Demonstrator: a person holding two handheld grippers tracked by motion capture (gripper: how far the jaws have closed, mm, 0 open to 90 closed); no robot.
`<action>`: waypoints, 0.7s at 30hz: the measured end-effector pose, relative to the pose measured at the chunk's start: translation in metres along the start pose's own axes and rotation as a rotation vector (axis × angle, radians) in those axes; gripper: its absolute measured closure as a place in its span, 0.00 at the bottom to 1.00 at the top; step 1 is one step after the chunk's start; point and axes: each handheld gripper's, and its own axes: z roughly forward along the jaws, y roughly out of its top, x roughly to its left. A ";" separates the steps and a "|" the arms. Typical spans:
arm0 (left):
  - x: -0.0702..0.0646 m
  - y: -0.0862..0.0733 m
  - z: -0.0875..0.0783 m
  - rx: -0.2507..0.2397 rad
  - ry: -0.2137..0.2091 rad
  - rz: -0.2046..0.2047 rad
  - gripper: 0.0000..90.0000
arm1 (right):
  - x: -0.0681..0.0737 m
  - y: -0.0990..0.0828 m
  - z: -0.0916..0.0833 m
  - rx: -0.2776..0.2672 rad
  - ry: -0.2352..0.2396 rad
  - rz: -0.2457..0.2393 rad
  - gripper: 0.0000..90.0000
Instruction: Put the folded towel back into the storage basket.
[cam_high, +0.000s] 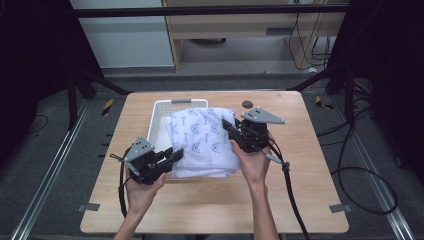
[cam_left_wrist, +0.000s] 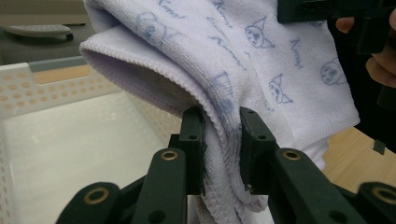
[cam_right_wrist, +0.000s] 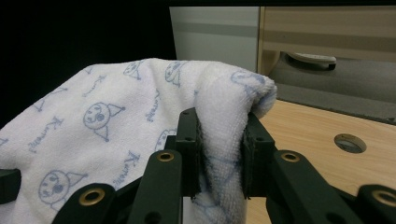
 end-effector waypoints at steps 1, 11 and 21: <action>0.002 0.001 0.000 -0.001 0.004 -0.001 0.81 | 0.001 0.001 0.002 -0.001 0.000 -0.001 0.81; 0.022 0.006 -0.004 -0.019 0.038 -0.022 0.81 | 0.010 0.012 0.024 -0.008 0.001 -0.011 0.81; 0.040 0.010 -0.006 -0.024 0.076 -0.037 0.81 | 0.018 0.019 0.047 -0.008 0.010 -0.018 0.81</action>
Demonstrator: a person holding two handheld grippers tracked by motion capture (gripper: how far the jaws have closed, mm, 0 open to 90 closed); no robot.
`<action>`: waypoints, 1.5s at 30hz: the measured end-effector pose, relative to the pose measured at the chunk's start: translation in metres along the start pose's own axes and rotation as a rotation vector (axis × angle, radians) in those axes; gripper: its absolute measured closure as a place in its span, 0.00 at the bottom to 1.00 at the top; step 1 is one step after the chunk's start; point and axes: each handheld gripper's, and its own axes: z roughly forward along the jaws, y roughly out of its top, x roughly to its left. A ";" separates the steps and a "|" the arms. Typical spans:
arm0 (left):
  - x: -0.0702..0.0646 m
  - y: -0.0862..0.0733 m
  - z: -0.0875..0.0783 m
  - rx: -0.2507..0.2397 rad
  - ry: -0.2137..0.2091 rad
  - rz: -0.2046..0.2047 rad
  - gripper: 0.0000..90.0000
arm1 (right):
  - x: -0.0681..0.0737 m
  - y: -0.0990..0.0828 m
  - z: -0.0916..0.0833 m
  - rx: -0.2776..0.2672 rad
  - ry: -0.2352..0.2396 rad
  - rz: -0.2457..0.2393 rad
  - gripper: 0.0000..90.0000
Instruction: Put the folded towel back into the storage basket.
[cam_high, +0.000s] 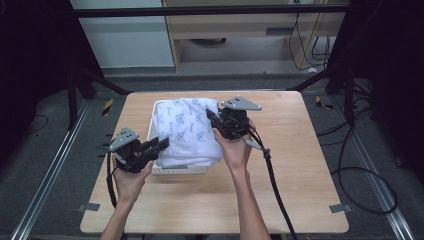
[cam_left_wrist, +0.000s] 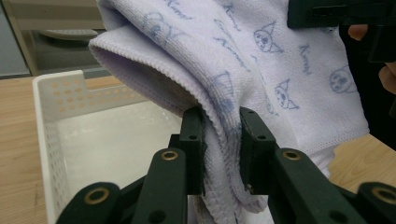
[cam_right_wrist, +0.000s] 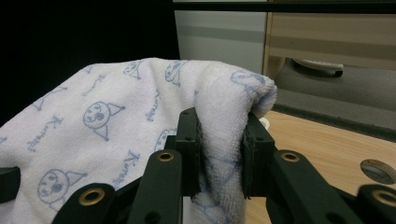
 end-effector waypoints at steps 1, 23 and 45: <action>0.002 0.000 0.000 0.000 0.004 -0.002 0.81 | 0.000 0.001 0.002 -0.001 0.002 0.002 0.81; 0.037 -0.002 0.005 0.019 0.068 -0.047 0.81 | 0.009 0.000 0.049 0.030 0.014 0.001 0.81; 0.069 -0.018 0.030 0.093 0.121 -0.061 0.81 | 0.007 -0.019 0.100 0.109 0.012 0.003 0.81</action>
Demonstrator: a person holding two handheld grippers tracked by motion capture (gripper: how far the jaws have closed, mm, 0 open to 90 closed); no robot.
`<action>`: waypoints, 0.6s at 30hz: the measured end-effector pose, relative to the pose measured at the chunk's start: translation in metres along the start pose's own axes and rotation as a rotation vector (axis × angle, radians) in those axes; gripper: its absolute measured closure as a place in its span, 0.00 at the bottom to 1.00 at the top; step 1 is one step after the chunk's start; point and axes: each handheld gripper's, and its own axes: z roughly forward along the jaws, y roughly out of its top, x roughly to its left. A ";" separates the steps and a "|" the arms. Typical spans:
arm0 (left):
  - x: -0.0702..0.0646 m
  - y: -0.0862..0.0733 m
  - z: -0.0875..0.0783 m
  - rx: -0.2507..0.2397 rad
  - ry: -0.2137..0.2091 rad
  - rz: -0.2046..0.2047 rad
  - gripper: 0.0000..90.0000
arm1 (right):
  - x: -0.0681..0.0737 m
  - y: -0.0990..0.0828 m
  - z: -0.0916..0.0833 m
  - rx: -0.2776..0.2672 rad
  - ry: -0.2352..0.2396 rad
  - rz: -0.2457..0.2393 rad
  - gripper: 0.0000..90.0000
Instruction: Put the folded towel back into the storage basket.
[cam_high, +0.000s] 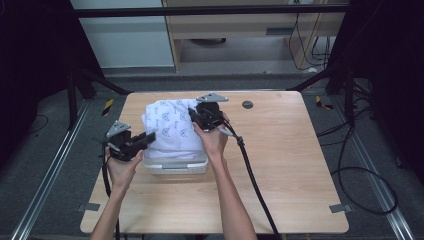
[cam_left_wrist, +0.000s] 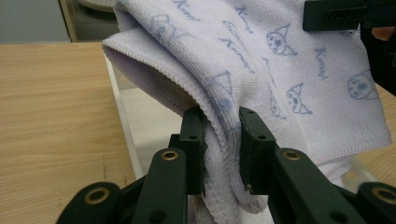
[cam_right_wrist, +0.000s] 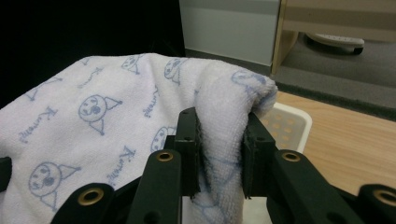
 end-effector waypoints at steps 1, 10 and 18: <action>0.001 -0.001 0.002 0.005 0.003 -0.001 0.81 | 0.000 -0.001 0.002 0.005 -0.001 0.003 0.81; 0.003 -0.009 0.016 0.052 0.020 0.005 0.81 | -0.005 -0.015 0.018 0.056 -0.013 0.007 0.80; 0.002 -0.014 0.024 0.082 0.034 0.019 0.81 | -0.008 -0.023 0.027 0.085 -0.024 0.000 0.80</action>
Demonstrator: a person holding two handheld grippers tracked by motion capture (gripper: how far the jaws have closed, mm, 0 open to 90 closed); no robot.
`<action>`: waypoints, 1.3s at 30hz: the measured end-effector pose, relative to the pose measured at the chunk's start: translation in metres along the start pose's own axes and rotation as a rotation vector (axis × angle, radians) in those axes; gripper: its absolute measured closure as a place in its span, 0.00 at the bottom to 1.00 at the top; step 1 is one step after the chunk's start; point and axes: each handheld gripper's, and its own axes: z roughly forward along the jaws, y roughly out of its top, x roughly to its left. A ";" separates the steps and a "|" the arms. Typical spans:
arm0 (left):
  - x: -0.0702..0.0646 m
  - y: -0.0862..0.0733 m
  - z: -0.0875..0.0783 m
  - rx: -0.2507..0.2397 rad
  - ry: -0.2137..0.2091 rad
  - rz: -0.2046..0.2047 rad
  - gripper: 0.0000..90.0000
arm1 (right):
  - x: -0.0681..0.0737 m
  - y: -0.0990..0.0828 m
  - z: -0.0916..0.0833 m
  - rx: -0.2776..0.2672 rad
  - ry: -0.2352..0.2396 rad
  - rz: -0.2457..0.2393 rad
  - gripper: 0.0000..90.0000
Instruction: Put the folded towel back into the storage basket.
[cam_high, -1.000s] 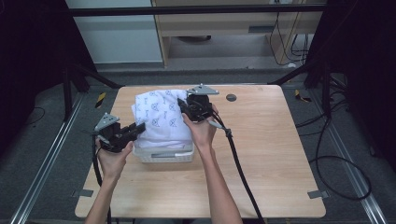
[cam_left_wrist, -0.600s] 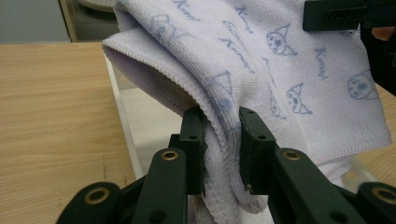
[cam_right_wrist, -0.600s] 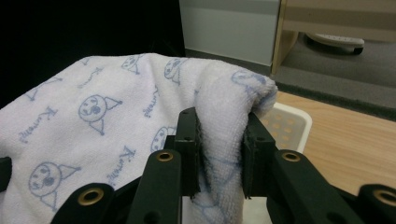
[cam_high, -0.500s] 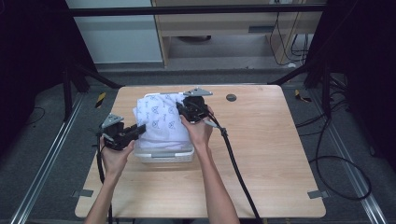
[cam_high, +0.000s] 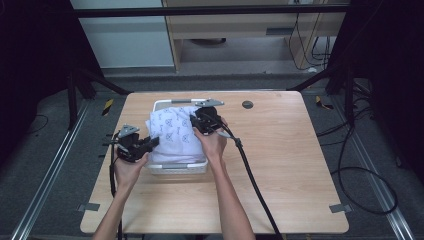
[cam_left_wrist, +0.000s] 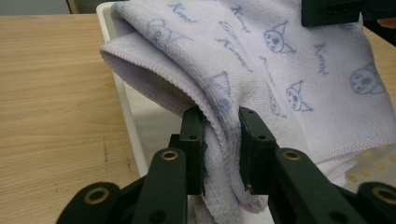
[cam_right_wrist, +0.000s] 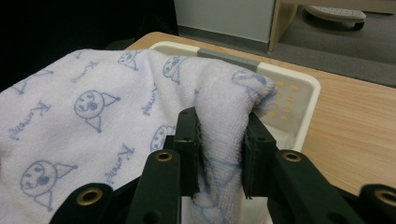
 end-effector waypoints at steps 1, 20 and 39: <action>0.000 -0.001 0.001 0.004 0.001 0.000 0.81 | 0.000 -0.001 0.001 0.006 -0.002 0.002 0.80; -0.001 -0.008 0.019 0.089 0.033 0.016 0.80 | -0.001 -0.016 0.018 0.095 -0.032 -0.046 0.75; -0.001 0.004 -0.011 -0.041 0.037 0.033 0.64 | -0.002 -0.012 -0.013 0.010 -0.041 -0.094 0.56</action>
